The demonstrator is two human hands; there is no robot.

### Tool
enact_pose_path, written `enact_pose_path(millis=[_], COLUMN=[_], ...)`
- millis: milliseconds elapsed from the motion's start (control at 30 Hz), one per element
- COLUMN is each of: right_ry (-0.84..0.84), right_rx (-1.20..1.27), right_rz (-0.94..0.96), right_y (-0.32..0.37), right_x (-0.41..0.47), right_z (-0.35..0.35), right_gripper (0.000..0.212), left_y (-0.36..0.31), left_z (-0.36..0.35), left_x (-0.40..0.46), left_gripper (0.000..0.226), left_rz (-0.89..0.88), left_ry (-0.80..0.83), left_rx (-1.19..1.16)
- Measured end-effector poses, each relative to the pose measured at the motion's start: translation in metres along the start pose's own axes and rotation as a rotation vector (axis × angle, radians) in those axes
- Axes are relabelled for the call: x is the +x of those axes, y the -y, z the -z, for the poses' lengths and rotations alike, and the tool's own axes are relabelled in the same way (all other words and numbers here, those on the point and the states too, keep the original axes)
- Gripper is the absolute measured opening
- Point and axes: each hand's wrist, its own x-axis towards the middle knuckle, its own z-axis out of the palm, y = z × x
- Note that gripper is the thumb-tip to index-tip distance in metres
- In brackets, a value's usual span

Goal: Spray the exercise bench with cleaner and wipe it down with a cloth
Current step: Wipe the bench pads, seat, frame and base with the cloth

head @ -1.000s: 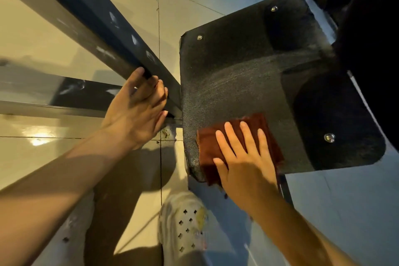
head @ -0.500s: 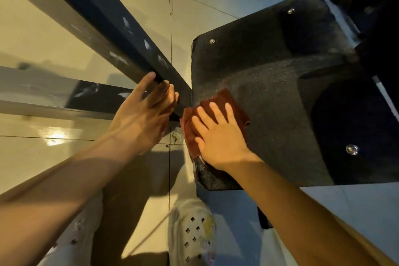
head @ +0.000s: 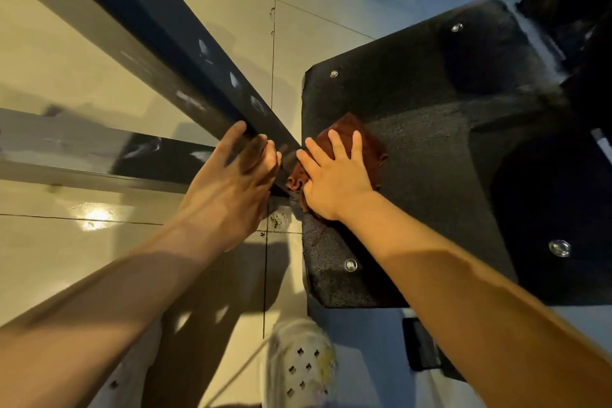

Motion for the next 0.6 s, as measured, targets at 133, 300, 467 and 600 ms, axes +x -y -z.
enact_pose_path(millis=[133, 300, 467, 600], right_ry=[-0.066, -0.201, -0.326, -0.275], right_rx=[0.048, 0.176, 0.187, 0.145], right_rz=[-0.017, -0.206, -0.617, -0.670], right_y=[0.003, -0.013, -0.077, -0.084], right_x=[-0.051, -0.159, -0.240, -0.240], right_z=[-0.012, -0.039, -0.039, -0.033], right_gripper=[0.058, 0.059, 0.062, 0.066], left_y=[-0.003, 0.001, -0.051, -0.099], left_z=[0.008, 0.024, 0.060, 0.064], left_x=[-0.001, -0.011, -0.017, -0.018], left_gripper=[0.062, 0.063, 0.058, 0.084], left_rz=[0.010, 0.056, -0.076, -0.147], left_ry=[0.068, 0.031, -0.185, -0.010], left_rx=[-0.063, -0.262, -0.692, -1.043])
